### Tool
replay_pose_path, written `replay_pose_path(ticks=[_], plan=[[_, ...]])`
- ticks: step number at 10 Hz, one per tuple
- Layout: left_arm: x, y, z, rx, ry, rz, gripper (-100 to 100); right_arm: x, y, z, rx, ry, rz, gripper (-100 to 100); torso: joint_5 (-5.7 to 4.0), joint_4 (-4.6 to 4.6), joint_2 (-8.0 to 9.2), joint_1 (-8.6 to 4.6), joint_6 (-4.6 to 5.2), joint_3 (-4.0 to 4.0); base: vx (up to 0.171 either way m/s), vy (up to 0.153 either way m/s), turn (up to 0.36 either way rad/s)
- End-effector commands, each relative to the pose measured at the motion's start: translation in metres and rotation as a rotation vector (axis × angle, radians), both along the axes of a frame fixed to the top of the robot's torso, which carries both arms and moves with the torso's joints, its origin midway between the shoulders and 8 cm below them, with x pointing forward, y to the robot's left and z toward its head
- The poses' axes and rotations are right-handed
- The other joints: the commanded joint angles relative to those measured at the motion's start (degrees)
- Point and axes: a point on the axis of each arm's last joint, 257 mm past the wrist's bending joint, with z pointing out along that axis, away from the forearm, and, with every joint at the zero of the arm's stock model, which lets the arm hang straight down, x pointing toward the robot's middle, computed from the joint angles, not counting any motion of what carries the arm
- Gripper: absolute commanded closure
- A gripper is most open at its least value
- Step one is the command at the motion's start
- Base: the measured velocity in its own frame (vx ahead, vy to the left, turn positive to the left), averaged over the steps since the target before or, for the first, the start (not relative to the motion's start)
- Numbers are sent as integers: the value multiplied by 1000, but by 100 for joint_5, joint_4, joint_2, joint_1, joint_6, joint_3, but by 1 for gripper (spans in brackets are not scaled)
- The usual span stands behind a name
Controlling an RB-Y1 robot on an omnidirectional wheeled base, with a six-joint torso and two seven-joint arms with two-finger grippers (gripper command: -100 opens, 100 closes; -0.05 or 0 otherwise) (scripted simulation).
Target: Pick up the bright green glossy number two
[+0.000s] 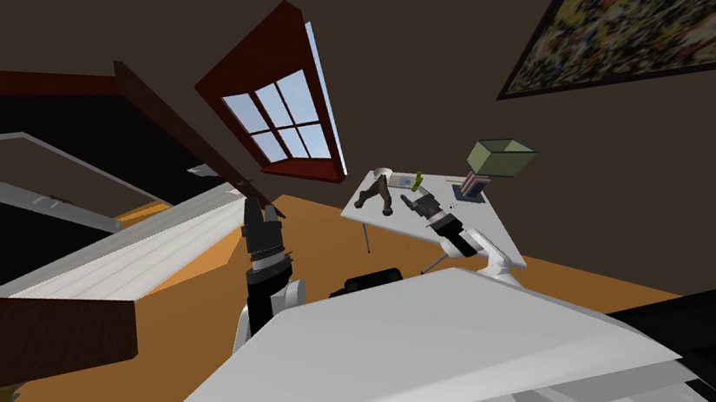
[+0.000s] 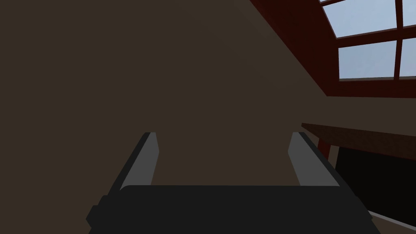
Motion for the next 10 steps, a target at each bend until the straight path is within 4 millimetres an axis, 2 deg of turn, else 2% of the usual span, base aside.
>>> replay_pose_path(ticks=[1, 2, 3, 5, 6, 10], plan=[[0, 0, 0, 0, 0, 0, 0, 6, -16, -23, -131, 41, -40, -100, 0, 0, 0, 0, 0, 0, 7, 59, 12], [0, 0, 0, 0, 0, 0, 0, 9, -26, -36, -204, 64, -60, -100, 0, 0, 1, -3, 1, 1, 1, 51, 8], [0, 0, 0, 0, 0, 0, 0, 9, -26, -37, -214, 63, -62, -100, -1, 1, 3, -6, 0, 1, 4, 34, 3], [0, 0, 0, 0, 0, 0, 0, 14, -48, -63, -363, 111, -99, -100, -3, 1, 5, -12, 1, 3, -2, 38, 1], [0, 0, 0, 0, 0, 0, 0, 14, -48, -63, -368, 109, -100, -100, -2, 1, 6, -10, 2, 4, 0, 32, -4], [0, 0, 0, 0, 0, 0, 0, 18, -96, -105, -651, 189, -160, -100, -2, 1, 3, -8, 1, 2, 1, 42, 7]])
